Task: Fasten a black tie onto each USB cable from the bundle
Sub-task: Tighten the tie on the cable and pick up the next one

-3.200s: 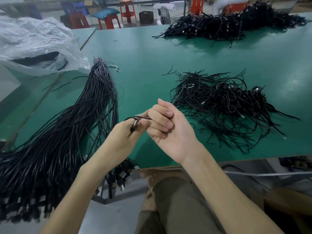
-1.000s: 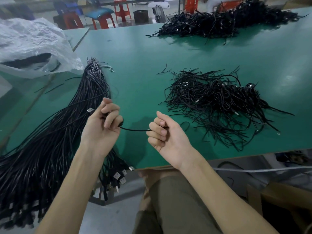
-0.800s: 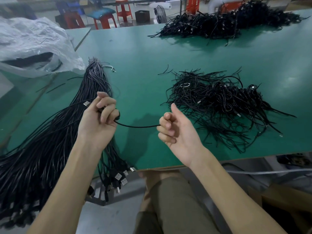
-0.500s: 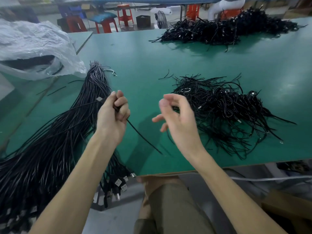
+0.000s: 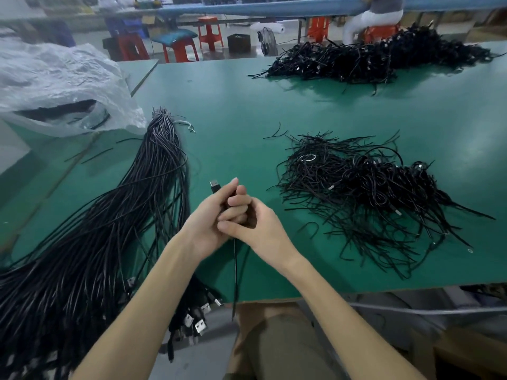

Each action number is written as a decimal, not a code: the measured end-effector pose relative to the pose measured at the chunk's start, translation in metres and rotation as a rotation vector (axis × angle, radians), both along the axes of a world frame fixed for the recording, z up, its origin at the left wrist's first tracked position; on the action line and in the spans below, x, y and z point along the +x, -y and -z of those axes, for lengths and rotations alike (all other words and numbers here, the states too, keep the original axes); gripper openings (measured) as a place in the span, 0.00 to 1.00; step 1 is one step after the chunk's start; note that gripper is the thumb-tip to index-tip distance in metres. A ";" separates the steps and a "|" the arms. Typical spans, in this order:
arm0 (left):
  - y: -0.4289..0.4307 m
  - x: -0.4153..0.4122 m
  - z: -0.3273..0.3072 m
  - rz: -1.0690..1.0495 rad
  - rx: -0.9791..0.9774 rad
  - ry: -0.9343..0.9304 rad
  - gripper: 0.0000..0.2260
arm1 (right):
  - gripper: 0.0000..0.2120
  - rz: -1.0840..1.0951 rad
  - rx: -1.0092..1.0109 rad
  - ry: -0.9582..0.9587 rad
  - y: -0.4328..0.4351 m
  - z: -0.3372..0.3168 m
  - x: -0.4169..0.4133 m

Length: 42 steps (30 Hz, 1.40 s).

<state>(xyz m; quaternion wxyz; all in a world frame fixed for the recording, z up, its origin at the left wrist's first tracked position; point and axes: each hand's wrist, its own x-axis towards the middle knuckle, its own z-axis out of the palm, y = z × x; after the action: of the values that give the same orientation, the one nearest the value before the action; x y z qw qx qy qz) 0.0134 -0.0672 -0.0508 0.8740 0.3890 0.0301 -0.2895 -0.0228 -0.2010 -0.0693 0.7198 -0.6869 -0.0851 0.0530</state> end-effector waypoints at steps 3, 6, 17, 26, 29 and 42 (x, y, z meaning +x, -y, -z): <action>-0.002 -0.002 0.002 -0.030 0.015 0.027 0.11 | 0.19 -0.006 0.011 0.004 0.001 0.002 0.001; -0.001 -0.003 0.001 -0.059 -0.007 0.060 0.10 | 0.22 -0.004 -0.032 -0.014 0.002 0.002 0.002; 0.002 -0.012 -0.003 0.057 0.339 0.254 0.21 | 0.10 0.063 -0.042 -0.006 0.001 0.001 0.001; 0.007 -0.016 -0.009 0.113 0.309 0.276 0.18 | 0.10 0.158 -0.058 0.051 0.004 -0.001 -0.004; 0.008 -0.017 -0.011 0.104 0.283 0.300 0.16 | 0.10 0.216 -0.090 0.080 0.003 -0.001 -0.005; 0.006 -0.019 -0.012 0.126 0.216 0.323 0.16 | 0.09 0.271 -0.076 0.125 0.004 -0.007 -0.013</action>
<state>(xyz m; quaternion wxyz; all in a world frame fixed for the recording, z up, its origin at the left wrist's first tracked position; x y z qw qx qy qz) -0.0055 -0.0737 -0.0392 0.8009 0.5230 -0.1038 -0.2724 -0.0355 -0.2046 -0.0626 0.6873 -0.7207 -0.0340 -0.0843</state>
